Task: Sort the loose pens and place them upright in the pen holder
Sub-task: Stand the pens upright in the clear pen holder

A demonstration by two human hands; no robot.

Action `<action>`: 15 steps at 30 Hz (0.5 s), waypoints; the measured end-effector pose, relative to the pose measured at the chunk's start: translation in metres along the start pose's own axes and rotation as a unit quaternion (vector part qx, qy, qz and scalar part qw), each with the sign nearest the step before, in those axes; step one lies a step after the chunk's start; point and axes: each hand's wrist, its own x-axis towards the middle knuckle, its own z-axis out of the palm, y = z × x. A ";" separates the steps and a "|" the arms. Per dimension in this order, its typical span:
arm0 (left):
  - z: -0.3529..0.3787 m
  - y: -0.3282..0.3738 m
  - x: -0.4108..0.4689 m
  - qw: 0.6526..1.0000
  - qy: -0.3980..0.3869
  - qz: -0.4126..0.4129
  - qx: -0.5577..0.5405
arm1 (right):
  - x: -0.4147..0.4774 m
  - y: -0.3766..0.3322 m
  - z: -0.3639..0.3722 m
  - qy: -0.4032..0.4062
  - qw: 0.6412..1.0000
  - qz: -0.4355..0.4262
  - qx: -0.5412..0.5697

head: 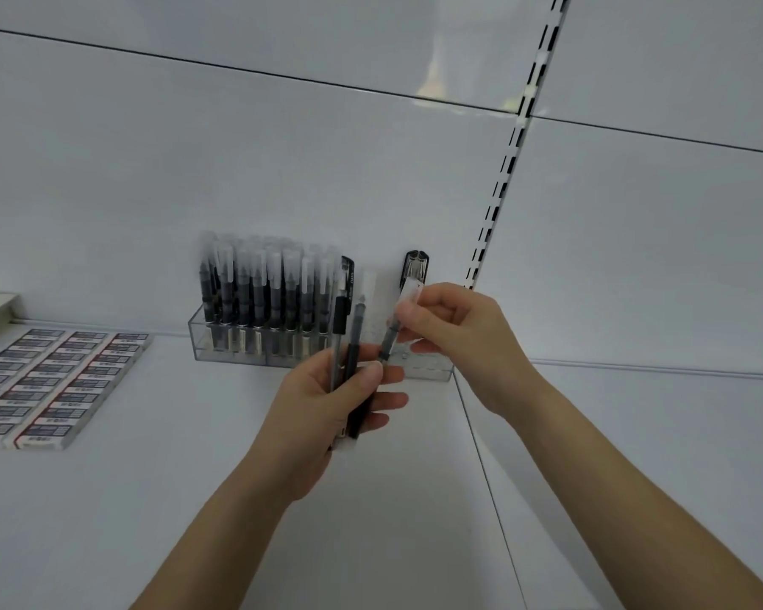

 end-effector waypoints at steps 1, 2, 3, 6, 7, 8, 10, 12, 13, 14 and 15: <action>-0.002 0.000 0.000 1.000 0.006 -0.002 0.001 | 0.001 0.000 -0.001 0.004 1.000 0.009 0.019; -0.005 0.001 0.000 1.000 0.019 -0.001 0.010 | 0.003 0.000 -0.002 0.018 0.999 0.015 0.043; -0.010 0.001 0.000 0.999 0.041 0.006 0.035 | 0.007 -0.001 -0.005 0.040 0.997 0.018 0.064; -0.027 0.003 -0.002 0.988 0.110 0.027 0.108 | 0.022 -0.003 -0.012 0.125 0.990 -0.010 0.063; -0.032 0.003 -0.002 0.986 0.125 0.028 0.110 | 0.028 -0.003 -0.011 0.145 0.988 -0.024 0.048; -0.036 0.005 -0.003 0.985 0.135 0.027 0.107 | 0.035 -0.003 -0.008 0.160 0.986 -0.041 0.028; -0.040 0.008 -0.006 0.983 0.149 0.027 0.102 | 0.048 -0.001 0.002 0.171 0.982 -0.073 -0.018; -0.042 0.010 -0.008 0.983 0.152 0.020 0.099 | 0.060 0.001 0.015 0.162 0.981 -0.094 -0.055; -0.043 0.010 -0.008 0.983 0.153 0.013 0.097 | 0.066 0.003 0.020 0.156 0.980 -0.100 -0.071; -0.045 0.011 -0.009 0.983 0.154 0.005 0.096 | 0.072 0.005 0.024 0.153 0.978 -0.106 -0.089; -0.047 0.011 -0.010 0.983 0.157 -0.003 0.095 | 0.077 0.006 0.027 0.149 0.977 -0.111 -0.106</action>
